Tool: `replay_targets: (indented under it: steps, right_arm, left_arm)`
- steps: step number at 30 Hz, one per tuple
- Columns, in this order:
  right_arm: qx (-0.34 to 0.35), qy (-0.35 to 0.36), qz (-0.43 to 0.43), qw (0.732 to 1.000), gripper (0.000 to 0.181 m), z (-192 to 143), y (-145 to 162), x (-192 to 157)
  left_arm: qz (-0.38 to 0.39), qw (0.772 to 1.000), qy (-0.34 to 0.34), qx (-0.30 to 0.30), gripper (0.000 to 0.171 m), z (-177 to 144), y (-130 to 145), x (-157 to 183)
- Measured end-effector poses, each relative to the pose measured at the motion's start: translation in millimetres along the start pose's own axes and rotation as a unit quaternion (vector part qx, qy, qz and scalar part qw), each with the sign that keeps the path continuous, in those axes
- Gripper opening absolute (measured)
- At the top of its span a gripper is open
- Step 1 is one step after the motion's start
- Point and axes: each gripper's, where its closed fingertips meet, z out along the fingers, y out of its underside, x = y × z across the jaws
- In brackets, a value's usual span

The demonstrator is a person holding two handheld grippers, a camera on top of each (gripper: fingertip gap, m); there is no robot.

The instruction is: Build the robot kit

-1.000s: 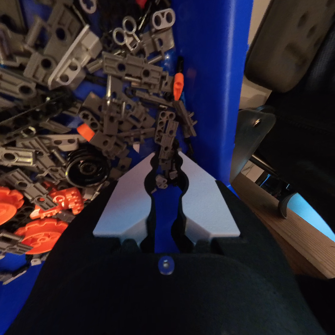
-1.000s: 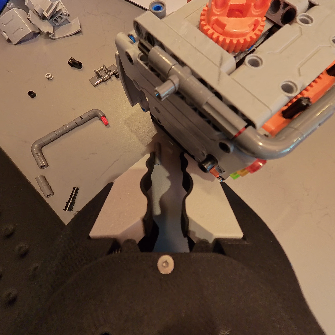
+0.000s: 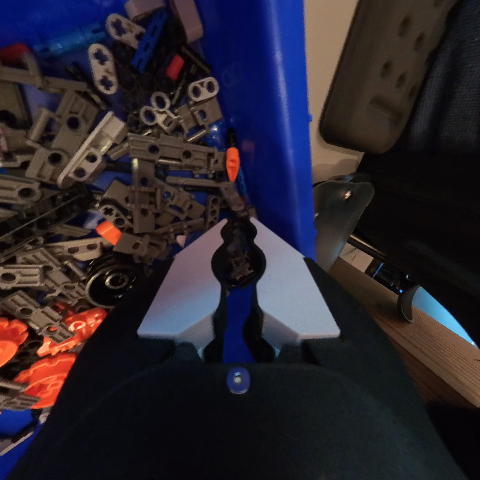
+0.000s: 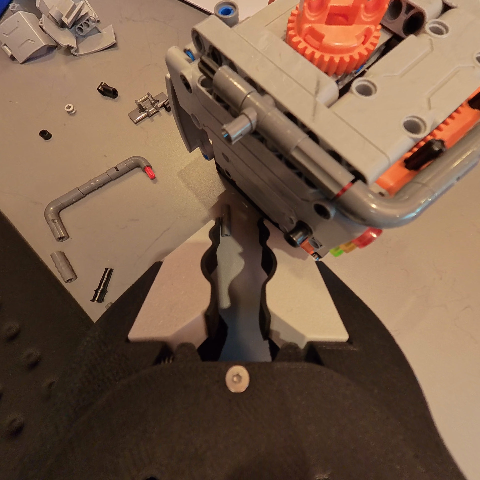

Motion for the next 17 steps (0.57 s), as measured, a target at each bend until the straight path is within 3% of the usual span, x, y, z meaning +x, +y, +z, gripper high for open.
replay_targets:
  steps: [4,8,12,17]
  right_arm:
    - [0.0,0.001,-0.001,1.0,0.027,-0.1,0.0,0.0]
    - [0.0,0.001,-0.003,1.0,0.028,-0.2,0.1,-0.1]
    - [0.0,0.002,-0.004,1.0,0.028,-0.2,0.1,-0.1]
    - [0.0,0.004,-0.006,1.0,0.028,-0.3,0.2,0.0]
  left_arm:
    - [-0.017,0.998,-0.047,0.024,0.011,-16.6,-3.1,-18.2]
    - [0.034,0.998,-0.035,0.043,0.027,-32.5,-3.7,-4.7]
    - [0.076,0.997,-0.018,0.003,0.026,-19.5,7.4,11.1]
    - [0.046,0.999,0.003,-0.004,0.012,-0.4,11.0,14.6]
